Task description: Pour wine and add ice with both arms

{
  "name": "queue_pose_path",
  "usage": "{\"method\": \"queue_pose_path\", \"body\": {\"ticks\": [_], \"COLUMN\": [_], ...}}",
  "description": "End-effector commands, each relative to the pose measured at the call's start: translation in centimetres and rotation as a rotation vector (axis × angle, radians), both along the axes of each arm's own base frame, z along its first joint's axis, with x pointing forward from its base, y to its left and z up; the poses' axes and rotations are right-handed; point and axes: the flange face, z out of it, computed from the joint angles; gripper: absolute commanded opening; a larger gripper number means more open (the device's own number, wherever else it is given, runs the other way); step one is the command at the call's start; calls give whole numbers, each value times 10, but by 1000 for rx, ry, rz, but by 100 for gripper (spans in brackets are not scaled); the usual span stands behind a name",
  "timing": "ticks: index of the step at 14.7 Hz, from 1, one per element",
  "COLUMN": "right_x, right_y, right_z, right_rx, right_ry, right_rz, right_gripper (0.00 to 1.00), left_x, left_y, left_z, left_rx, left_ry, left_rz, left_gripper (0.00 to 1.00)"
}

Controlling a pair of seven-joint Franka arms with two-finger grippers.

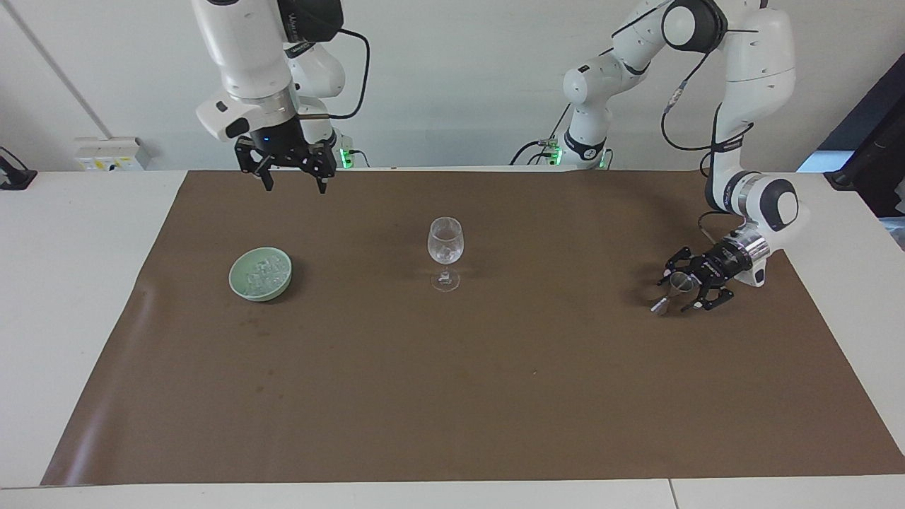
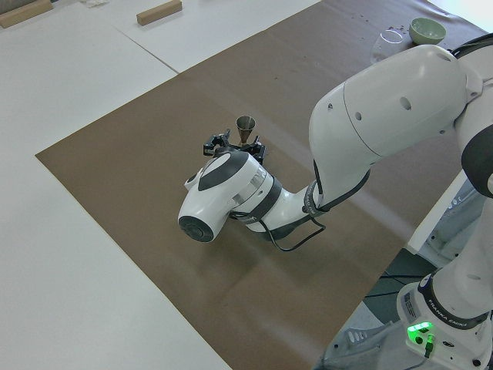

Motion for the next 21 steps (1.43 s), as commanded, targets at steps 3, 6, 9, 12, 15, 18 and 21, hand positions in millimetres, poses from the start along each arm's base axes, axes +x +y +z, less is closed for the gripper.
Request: {"method": "queue_pose_path", "body": {"ticks": [3,6,9,12,15,18,21], "right_x": [9,9,17,13,11,8,8], "right_y": [-103,-108,-132,-133,-133,-133,-133], "right_z": [3,8,14,18,17,19,23], "right_rx": [33,33,46,42,36,37,35], "right_ry": [10,33,20,14,7,4,10], "right_rz": [55,43,-21,-77,-71,-70,-68], "right_gripper": [100,100,100,100,100,100,100], "left_x": [-7,3,18,25,37,53,57], "left_y": [36,51,75,80,71,45,-9], "left_z": [18,48,90,135,190,251,294], "left_rx": [137,255,384,570,784,901,1065], "left_ry": [-115,-162,-223,-433,-459,-527,-599], "left_rz": [-119,-201,-264,-443,-682,-823,-1085], "left_gripper": [100,100,100,100,100,100,100]}}
